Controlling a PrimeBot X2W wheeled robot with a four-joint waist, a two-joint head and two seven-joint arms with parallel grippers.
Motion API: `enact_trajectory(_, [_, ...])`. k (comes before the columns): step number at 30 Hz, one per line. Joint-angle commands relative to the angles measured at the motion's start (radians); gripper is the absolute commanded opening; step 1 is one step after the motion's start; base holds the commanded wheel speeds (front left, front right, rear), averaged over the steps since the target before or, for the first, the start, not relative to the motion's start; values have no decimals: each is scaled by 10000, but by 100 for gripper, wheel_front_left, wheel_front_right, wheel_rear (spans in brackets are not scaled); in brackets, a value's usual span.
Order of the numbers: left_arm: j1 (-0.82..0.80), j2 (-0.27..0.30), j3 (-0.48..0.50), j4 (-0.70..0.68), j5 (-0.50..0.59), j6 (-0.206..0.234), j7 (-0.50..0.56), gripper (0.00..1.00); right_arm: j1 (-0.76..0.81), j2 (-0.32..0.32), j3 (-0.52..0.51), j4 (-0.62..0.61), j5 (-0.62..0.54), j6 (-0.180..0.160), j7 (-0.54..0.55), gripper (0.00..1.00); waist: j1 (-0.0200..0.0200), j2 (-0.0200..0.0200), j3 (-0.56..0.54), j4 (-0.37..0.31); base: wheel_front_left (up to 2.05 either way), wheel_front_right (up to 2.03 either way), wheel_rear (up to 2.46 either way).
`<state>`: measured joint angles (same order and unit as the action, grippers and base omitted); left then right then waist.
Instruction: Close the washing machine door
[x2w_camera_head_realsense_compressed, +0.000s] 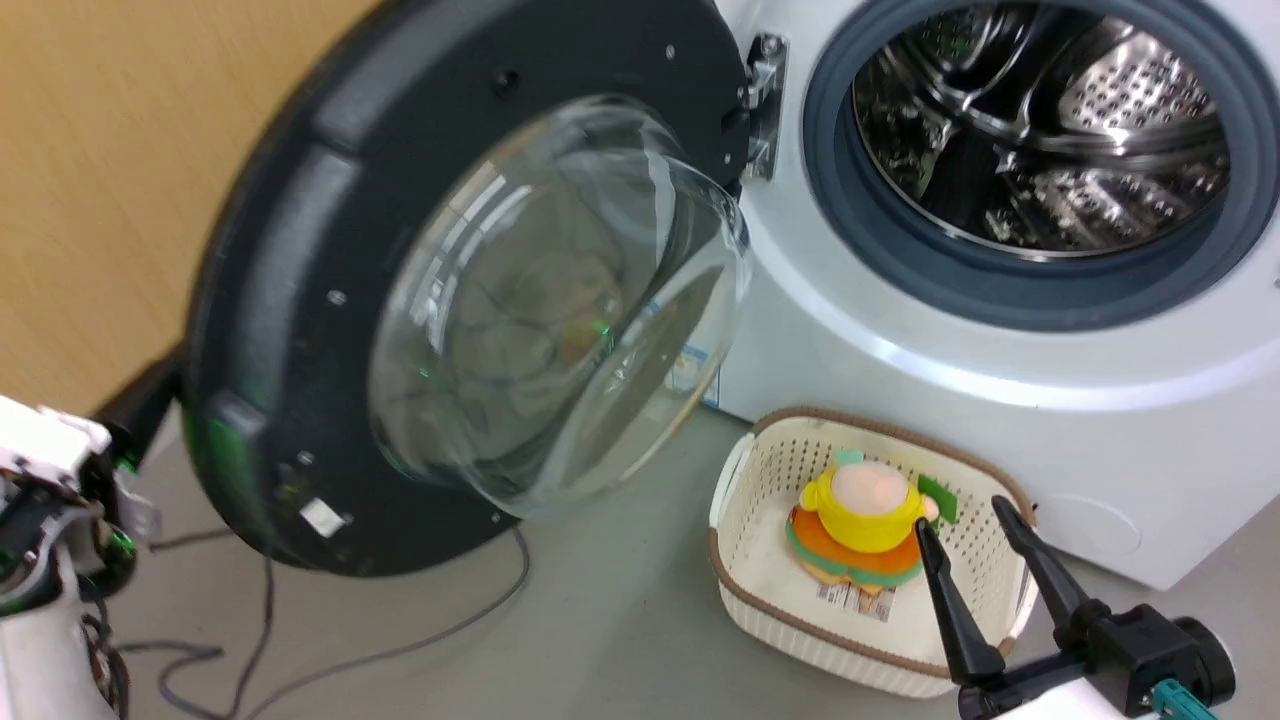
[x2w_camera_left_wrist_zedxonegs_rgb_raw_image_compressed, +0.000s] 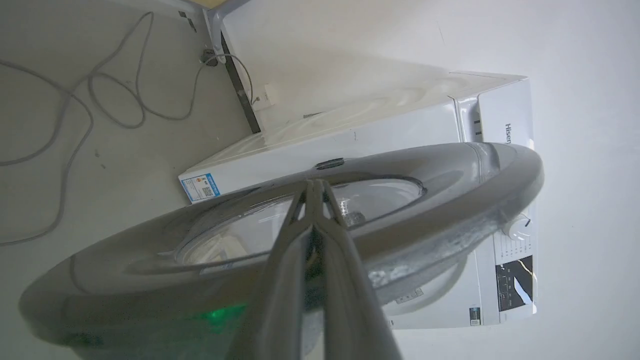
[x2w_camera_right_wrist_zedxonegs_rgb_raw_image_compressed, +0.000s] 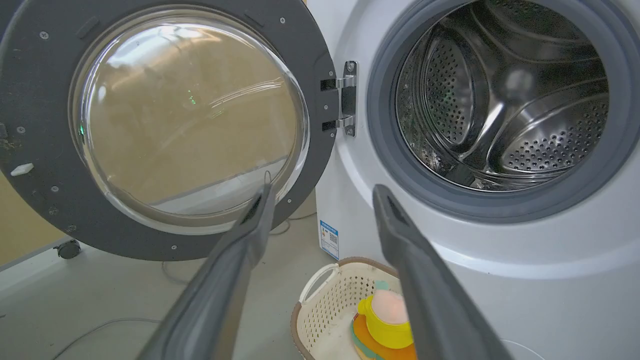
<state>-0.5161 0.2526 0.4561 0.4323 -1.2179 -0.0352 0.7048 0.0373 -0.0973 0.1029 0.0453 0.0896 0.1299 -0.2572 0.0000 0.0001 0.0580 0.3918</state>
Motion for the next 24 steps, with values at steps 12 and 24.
enact_trajectory(12, [2544,-1489,-1092,-3405,-434,972,1816,0,503,288,-238,15,78,8,-46,100,0,-1,-688,-259,0,0,0])
enact_trajectory(24, [4364,-2017,-3267,-5422,-1599,1567,1090,0,507,273,-313,27,-9,8,-46,100,0,-1,-543,-1430,0,0,0])
